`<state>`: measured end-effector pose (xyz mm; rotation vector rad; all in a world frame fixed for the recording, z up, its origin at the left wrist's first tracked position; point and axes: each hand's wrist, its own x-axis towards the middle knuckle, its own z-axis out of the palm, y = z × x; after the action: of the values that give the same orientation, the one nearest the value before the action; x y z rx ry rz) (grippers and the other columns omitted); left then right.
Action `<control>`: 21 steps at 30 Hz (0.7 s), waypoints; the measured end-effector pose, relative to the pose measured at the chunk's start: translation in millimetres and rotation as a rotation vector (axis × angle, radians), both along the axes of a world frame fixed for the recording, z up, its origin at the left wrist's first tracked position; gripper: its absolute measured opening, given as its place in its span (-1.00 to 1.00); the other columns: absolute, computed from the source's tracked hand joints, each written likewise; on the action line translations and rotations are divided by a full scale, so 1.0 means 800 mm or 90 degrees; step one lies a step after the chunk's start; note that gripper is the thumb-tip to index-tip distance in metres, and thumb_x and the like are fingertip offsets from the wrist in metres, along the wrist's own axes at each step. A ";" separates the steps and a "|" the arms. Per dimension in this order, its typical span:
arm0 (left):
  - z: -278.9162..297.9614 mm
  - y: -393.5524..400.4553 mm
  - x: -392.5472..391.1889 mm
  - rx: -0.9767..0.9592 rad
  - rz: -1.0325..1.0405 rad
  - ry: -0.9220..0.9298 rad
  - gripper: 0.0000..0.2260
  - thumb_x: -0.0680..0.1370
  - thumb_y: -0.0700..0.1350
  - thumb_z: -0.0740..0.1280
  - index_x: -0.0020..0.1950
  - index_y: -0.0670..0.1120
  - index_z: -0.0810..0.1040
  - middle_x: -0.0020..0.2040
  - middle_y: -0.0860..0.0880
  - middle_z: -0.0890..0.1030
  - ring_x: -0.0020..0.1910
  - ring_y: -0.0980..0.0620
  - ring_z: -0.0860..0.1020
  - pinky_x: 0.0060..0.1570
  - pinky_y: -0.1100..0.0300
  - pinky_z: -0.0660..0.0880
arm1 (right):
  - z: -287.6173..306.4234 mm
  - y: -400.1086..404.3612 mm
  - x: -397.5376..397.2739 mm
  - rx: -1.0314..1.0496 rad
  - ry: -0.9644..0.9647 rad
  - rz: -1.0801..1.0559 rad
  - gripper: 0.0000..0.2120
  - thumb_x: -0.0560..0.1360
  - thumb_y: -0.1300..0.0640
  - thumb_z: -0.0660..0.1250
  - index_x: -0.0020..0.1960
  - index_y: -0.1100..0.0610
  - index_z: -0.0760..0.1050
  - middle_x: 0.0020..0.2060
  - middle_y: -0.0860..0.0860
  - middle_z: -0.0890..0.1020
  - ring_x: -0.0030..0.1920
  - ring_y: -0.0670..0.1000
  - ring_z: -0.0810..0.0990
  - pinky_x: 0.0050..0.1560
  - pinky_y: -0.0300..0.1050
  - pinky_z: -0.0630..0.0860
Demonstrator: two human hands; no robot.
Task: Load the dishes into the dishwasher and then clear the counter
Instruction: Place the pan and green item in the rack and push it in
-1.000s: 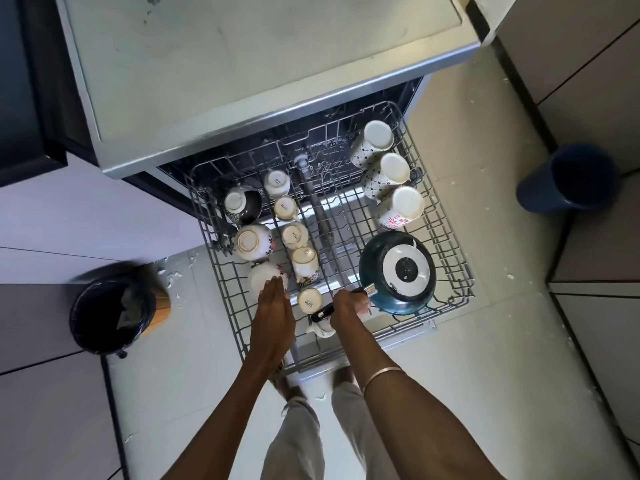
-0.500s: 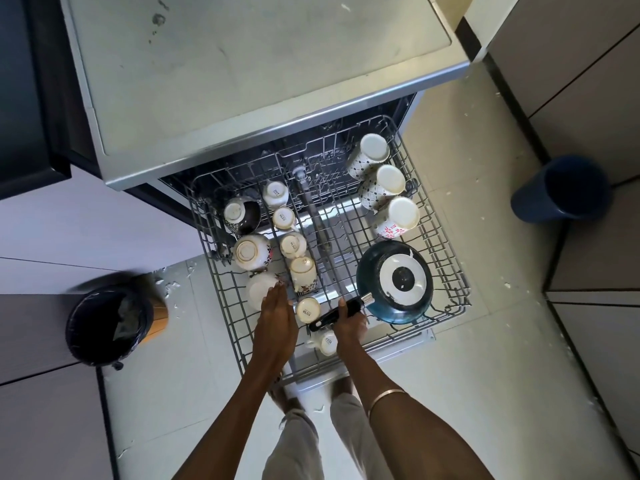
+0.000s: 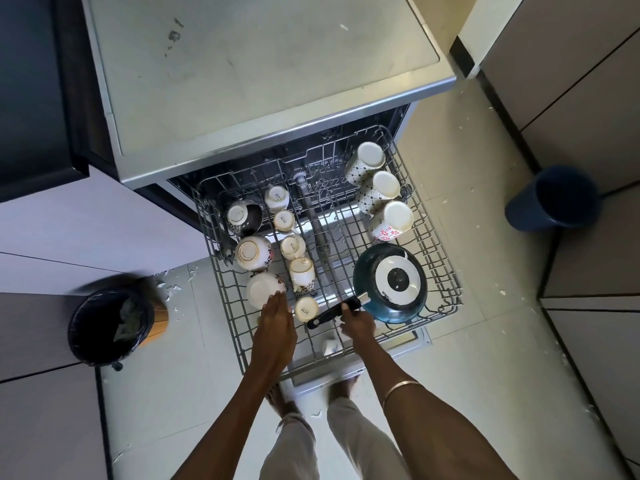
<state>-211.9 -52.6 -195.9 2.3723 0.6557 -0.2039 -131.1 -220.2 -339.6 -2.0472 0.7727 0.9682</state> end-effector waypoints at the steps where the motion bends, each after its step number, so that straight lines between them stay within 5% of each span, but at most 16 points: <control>1: 0.001 -0.002 -0.002 0.001 -0.001 -0.004 -0.58 0.63 -0.26 0.19 0.50 -0.26 0.30 0.46 -0.27 0.37 0.48 -0.23 0.29 0.43 -0.14 0.29 | -0.005 -0.007 0.002 -0.001 0.005 0.007 -0.44 0.47 -0.27 0.33 0.05 0.25 0.62 -0.02 0.22 0.69 0.02 0.25 0.66 0.11 0.15 0.59; 3: 0.004 -0.005 -0.006 0.000 -0.008 -0.011 -0.59 0.63 -0.27 0.20 0.49 -0.27 0.31 0.44 -0.28 0.38 0.47 -0.24 0.32 0.42 -0.11 0.28 | 0.003 -0.017 0.009 0.009 0.003 0.034 -0.55 0.50 -0.16 0.34 0.00 0.25 0.65 -0.02 0.24 0.69 0.03 0.25 0.65 0.13 0.13 0.57; 7: 0.012 -0.019 -0.014 -0.022 -0.010 -0.037 -0.59 0.63 -0.28 0.20 0.48 -0.24 0.32 0.42 -0.25 0.42 0.42 -0.21 0.38 0.40 -0.02 0.29 | 0.162 -0.033 0.013 0.102 -0.113 -0.020 -0.79 0.58 0.23 0.28 -0.10 0.32 0.64 -0.23 0.19 0.68 -0.21 0.11 0.65 -0.12 -0.05 0.60; 9: 0.013 -0.026 -0.021 -0.023 -0.027 -0.058 -0.57 0.63 -0.27 0.20 0.50 -0.20 0.30 0.44 -0.20 0.41 0.42 -0.18 0.38 0.36 -0.03 0.38 | 0.186 -0.062 -0.003 0.137 -0.161 -0.109 -0.79 0.60 0.34 0.21 -0.06 0.35 0.62 -0.30 0.12 0.64 -0.37 -0.06 0.61 -0.32 -0.29 0.56; 11: 0.008 -0.026 -0.026 -0.016 -0.045 -0.053 -0.56 0.64 -0.24 0.19 0.52 -0.17 0.28 0.46 -0.18 0.39 0.45 -0.15 0.35 0.38 0.01 0.34 | 0.188 -0.082 -0.021 0.107 -0.206 -0.112 -0.78 0.61 0.36 0.20 -0.05 0.33 0.62 -0.30 0.08 0.65 -0.37 -0.09 0.62 -0.31 -0.32 0.56; 18: 0.023 -0.042 -0.011 0.010 -0.094 -0.023 -0.60 0.66 -0.15 0.17 0.50 -0.19 0.31 0.40 -0.21 0.43 0.38 -0.17 0.42 0.34 -0.03 0.41 | 0.173 -0.081 -0.029 -0.056 -0.288 0.214 -0.78 0.52 0.35 0.31 0.05 0.10 0.61 -0.06 0.00 0.67 0.00 0.02 0.63 -0.02 -0.09 0.61; 21: 0.024 -0.053 -0.020 0.008 -0.135 0.017 -0.54 0.67 -0.01 0.09 0.52 -0.19 0.28 0.47 -0.21 0.36 0.46 -0.17 0.33 0.42 0.02 0.28 | 0.173 -0.093 -0.034 -0.099 -0.405 0.453 -0.73 0.28 0.44 0.49 -0.10 0.17 0.67 -0.14 0.09 0.69 -0.07 0.15 0.64 -0.01 0.04 0.61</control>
<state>-227.8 -94.9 -176.4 2.4529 0.4177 -0.3237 -158.6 -294.8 -200.9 -2.6180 -0.2491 0.5302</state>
